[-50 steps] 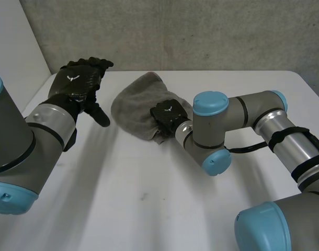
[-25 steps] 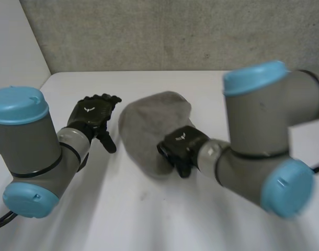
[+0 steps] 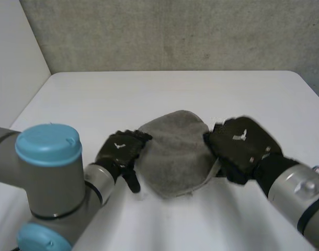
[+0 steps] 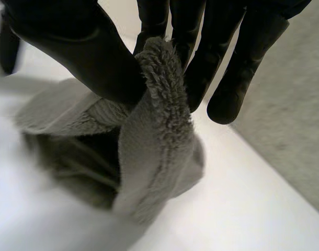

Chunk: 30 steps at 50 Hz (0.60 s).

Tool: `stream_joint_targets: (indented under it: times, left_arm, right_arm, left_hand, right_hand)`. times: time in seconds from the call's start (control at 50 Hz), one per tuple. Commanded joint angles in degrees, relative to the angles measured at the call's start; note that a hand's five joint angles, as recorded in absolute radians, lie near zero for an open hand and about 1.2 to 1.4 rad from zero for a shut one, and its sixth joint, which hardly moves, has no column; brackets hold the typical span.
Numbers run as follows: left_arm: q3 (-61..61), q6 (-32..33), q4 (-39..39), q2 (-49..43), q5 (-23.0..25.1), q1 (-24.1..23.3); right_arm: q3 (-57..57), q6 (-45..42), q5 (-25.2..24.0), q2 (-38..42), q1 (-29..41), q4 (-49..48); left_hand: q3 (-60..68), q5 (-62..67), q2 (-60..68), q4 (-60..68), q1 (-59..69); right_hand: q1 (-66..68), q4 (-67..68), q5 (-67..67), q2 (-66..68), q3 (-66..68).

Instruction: Fold the towel.

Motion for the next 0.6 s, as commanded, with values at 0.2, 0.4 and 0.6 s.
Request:
stream_joint_targets:
  times: [0.2, 0.4, 0.6]
  left_arm:
    - [7.0, -4.2, 4.6, -8.9, -0.4, -6.0]
    - [16.5, -4.4, 7.4, -17.7, -0.6, -7.3]
    - [14.7, -3.4, 3.4, 1.5, -6.0, -5.9]
  right_arm:
    - [0.7, 8.2, 0.1, 0.8, -1.8, -5.7]
    - [0.5, 8.5, 0.2, 0.1, -3.4, -6.9]
    - [-6.1, 7.8, 0.3, -3.3, -4.9, -5.9]
  left_hand:
    - [13.3, 11.8, 13.9, 13.3, 13.6]
    - [62.9, 61.5, 63.5, 62.9, 63.2]
    - [70.0, 68.5, 70.6, 70.0, 70.2]
  right_hand:
    - [3.6, 3.2, 3.1, 5.2, 4.5]
    - [3.6, 3.2, 3.1, 5.2, 4.5]
    - [3.6, 3.2, 3.1, 5.2, 4.5]
